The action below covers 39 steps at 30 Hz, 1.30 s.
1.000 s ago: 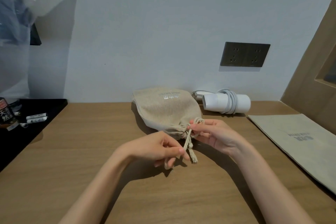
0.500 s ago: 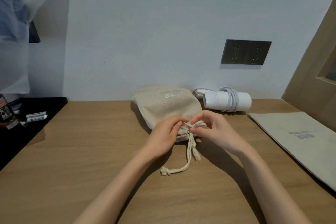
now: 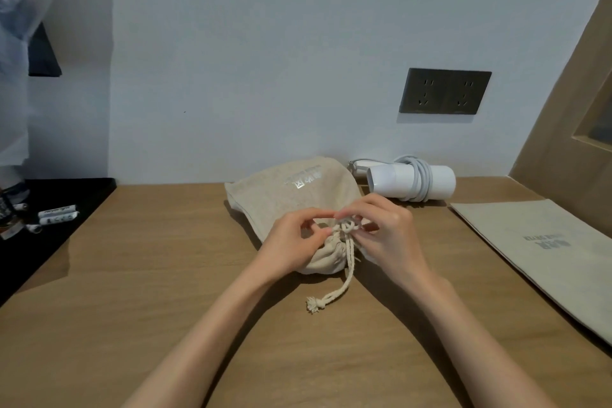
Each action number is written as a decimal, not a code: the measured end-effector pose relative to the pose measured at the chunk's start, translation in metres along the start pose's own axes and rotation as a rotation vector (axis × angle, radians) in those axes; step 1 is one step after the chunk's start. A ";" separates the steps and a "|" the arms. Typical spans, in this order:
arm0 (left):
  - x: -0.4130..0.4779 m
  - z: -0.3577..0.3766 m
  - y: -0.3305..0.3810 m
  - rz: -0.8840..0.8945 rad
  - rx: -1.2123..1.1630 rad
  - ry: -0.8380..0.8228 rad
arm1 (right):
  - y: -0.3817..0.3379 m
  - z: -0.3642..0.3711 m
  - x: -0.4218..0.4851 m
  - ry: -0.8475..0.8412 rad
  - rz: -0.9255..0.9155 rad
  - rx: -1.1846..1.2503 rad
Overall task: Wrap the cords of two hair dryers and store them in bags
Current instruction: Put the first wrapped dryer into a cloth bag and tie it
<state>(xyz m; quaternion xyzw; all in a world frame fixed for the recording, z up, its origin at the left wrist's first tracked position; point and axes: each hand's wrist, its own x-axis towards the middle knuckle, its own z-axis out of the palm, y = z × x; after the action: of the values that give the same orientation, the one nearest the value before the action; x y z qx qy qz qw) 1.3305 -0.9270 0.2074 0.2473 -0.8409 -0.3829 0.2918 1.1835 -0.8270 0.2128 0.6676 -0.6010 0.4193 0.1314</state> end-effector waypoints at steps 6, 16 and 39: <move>-0.002 -0.003 -0.004 0.009 -0.122 -0.061 | -0.002 0.004 0.000 0.042 0.064 0.105; -0.004 -0.005 -0.001 0.013 -0.091 0.002 | 0.004 0.002 0.004 0.003 0.363 0.520; -0.012 -0.019 0.020 -0.281 -0.338 0.054 | 0.001 -0.013 0.007 -0.226 0.640 0.916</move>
<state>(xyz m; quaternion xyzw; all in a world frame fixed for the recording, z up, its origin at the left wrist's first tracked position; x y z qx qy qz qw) 1.3478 -0.9168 0.2296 0.3200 -0.7138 -0.5485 0.2952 1.1770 -0.8233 0.2258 0.4818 -0.5407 0.5818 -0.3702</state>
